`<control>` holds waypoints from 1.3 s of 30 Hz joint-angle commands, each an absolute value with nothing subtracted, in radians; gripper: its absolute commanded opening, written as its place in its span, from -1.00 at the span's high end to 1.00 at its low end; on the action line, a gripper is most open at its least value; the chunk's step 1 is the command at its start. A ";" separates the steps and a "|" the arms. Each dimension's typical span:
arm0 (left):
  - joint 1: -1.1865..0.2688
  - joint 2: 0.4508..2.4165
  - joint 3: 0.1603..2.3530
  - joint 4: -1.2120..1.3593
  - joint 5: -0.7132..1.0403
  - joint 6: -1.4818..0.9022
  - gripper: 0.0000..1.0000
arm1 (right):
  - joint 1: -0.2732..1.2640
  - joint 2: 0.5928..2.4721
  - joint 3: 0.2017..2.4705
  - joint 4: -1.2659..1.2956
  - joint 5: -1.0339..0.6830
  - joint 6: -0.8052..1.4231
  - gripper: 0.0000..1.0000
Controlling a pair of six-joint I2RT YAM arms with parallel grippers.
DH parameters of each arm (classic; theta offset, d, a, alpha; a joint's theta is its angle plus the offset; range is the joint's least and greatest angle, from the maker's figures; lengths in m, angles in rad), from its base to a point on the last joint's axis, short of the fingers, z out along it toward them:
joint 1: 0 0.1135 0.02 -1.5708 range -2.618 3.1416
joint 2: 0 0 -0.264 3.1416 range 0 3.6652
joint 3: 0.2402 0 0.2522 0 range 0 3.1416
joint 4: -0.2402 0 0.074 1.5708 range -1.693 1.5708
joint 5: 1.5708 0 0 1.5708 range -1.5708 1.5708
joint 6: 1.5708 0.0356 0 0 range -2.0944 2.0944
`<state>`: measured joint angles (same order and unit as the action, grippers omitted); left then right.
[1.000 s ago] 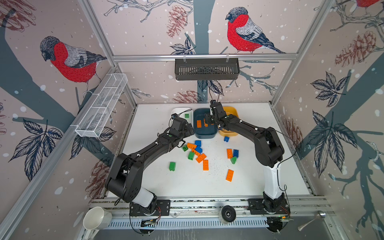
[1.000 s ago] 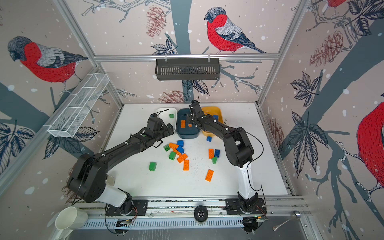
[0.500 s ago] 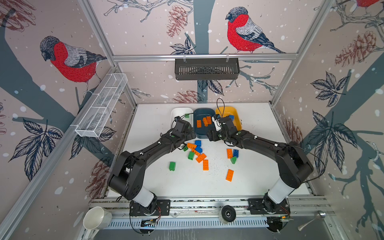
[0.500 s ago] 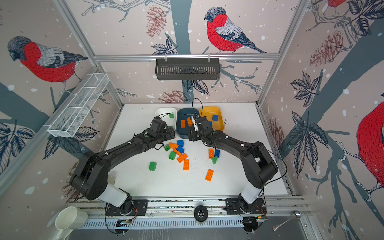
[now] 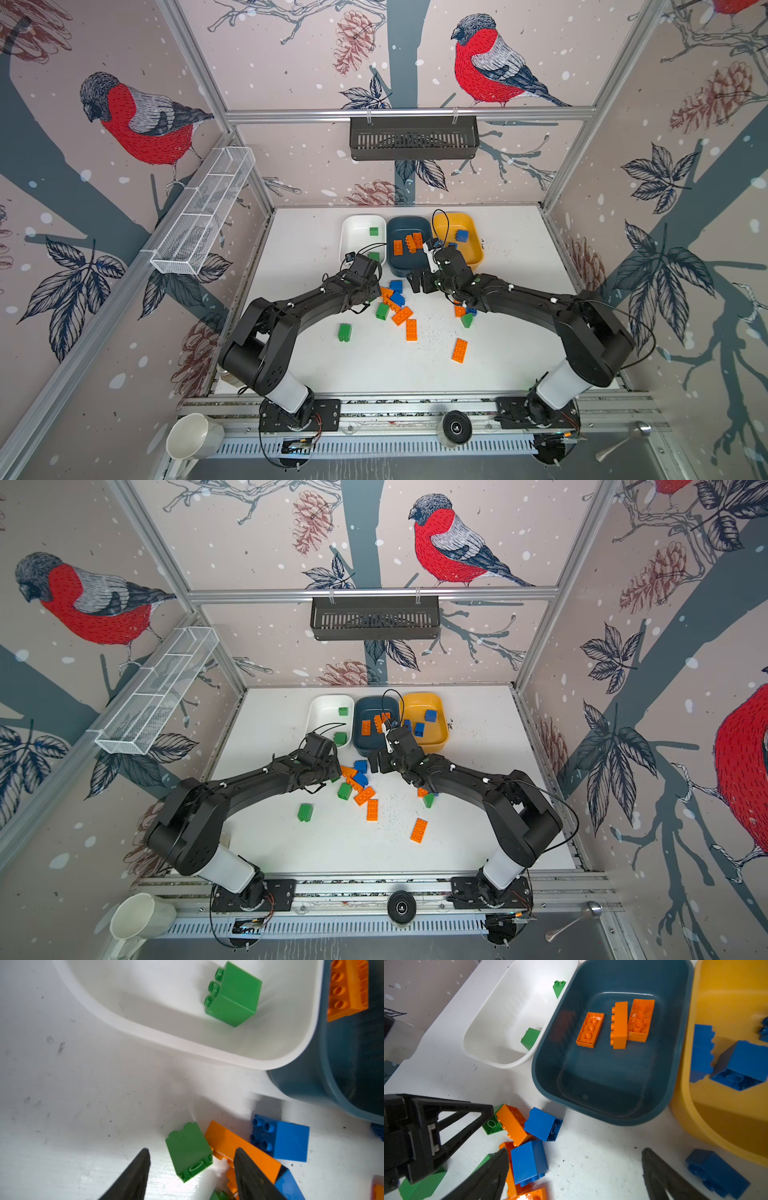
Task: Sort the legos into containers by color
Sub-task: 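Close the left gripper on the green brick and lift it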
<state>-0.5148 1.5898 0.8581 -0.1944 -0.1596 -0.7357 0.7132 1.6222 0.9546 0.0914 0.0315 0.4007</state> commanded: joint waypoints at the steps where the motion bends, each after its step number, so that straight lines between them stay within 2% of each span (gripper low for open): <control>1: -0.522 1.613 0.851 -0.189 -0.148 -0.739 -0.28 | 0.712 1.612 0.953 0.124 0.090 0.407 -0.99; 5: -0.529 1.671 0.876 -0.214 -0.171 -0.736 -0.29 | 0.710 1.614 0.950 0.117 0.096 0.413 -0.99; 10: -0.532 1.699 0.868 -0.200 -0.176 -0.744 -0.09 | 0.709 1.610 0.941 0.114 0.102 0.416 -0.99; 19: -0.541 1.752 0.896 -0.201 -0.198 -0.741 -0.01 | 0.713 1.602 0.924 0.123 0.103 0.411 -0.99; 28: -0.558 1.703 0.892 -0.183 -0.224 -0.723 0.34 | 0.726 1.578 0.873 0.181 0.088 0.378 -0.99; 39: -0.552 1.563 0.930 -0.196 -0.273 -0.727 0.37 | 0.746 1.591 0.847 0.186 -0.027 0.275 -0.99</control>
<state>-0.5571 1.5902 0.9089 -0.1783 -0.2352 -0.7322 0.7418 1.5902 0.8555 0.1730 0.0238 0.3260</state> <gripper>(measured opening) 0.350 0.994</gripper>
